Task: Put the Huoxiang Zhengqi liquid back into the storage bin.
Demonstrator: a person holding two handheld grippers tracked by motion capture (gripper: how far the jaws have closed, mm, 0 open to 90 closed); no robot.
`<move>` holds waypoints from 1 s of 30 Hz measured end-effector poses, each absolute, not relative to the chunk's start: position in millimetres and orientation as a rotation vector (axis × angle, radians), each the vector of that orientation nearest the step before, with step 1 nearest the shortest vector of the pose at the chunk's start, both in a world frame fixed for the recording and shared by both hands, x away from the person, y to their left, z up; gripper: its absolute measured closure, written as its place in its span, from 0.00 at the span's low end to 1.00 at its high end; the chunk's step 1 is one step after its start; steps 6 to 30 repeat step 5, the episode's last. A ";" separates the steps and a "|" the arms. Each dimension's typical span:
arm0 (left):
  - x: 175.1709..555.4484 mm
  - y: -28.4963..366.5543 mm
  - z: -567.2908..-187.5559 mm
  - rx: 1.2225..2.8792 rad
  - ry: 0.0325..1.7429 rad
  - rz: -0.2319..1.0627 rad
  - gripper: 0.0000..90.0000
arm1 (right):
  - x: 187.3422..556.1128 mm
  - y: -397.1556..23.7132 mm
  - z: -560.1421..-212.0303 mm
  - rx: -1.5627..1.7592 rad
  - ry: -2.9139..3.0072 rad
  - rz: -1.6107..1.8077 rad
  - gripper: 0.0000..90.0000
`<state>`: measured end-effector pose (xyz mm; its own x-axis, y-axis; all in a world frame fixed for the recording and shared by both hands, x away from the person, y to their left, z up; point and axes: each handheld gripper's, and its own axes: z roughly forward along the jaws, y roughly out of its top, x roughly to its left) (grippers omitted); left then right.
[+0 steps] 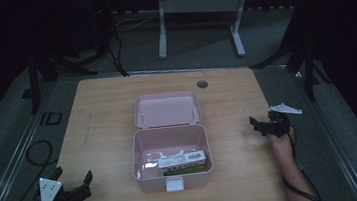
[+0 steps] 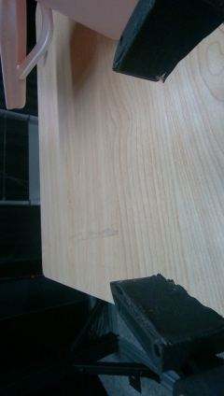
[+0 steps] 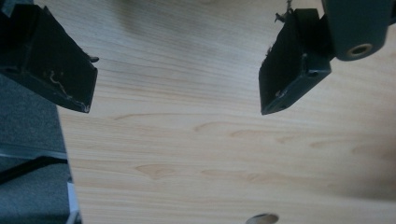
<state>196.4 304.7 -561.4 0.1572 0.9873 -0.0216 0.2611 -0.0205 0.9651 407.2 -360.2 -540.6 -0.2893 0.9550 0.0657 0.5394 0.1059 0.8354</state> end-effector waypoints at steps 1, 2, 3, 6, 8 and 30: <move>196.4 304.8 -561.4 1.470 1.276 0.952 0.00 | 406.9 -361.5 -540.6 1.460 1.874 1.095 0.13; 196.5 304.9 -561.4 1.470 1.277 0.951 0.00 | 406.9 -362.5 -540.5 1.464 1.870 1.101 0.13; 196.6 304.9 -561.4 1.471 1.277 0.950 0.00 | 406.9 -363.0 -540.5 1.470 1.866 1.099 0.13; 196.8 304.8 -561.4 1.473 1.279 0.948 0.00 | 407.4 -363.7 -541.0 1.472 1.877 1.096 0.13; 196.8 304.8 -561.4 1.473 1.279 0.948 0.00 | 407.4 -363.7 -541.0 1.472 1.877 1.096 0.13; 196.8 304.8 -561.4 1.473 1.279 0.948 0.00 | 407.4 -363.7 -541.0 1.472 1.877 1.096 0.13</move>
